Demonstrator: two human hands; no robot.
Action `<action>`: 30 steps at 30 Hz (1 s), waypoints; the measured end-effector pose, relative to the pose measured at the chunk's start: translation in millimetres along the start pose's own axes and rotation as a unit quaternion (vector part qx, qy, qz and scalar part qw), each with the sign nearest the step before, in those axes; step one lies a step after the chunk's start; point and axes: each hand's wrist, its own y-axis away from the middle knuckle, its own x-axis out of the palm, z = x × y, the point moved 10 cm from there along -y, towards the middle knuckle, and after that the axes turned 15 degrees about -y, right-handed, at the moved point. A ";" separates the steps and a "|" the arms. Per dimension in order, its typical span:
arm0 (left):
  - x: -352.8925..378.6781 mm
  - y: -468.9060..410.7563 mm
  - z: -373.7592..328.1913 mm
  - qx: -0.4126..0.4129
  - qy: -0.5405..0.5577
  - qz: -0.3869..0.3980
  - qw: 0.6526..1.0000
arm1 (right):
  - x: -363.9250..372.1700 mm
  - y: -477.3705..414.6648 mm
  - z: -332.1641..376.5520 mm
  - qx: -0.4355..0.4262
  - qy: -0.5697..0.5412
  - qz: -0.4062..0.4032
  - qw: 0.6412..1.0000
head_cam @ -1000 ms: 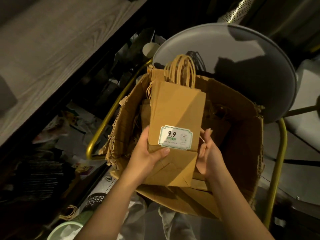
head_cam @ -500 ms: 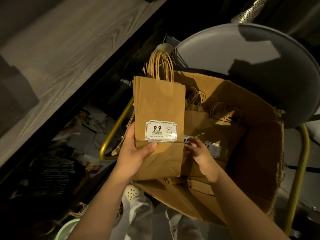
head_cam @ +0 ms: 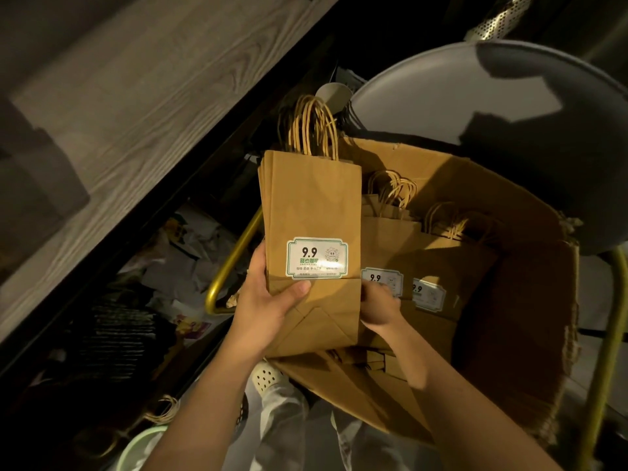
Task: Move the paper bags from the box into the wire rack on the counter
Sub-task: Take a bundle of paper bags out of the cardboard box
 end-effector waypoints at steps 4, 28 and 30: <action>0.7 -1.0 -0.2 -0.002 0.003 0.001 1.000 | -7.4 6.3 -16.8 0.028 0.126 -0.017 0.992; 4.1 0.3 -0.1 -0.013 0.016 -0.015 1.000 | -102.5 59.7 -87.2 0.056 -0.290 -0.258 0.920; 4.8 1.0 -4.0 -0.008 0.013 -0.016 1.000 | -124.3 80.2 -70.1 0.000 -0.313 -0.303 0.900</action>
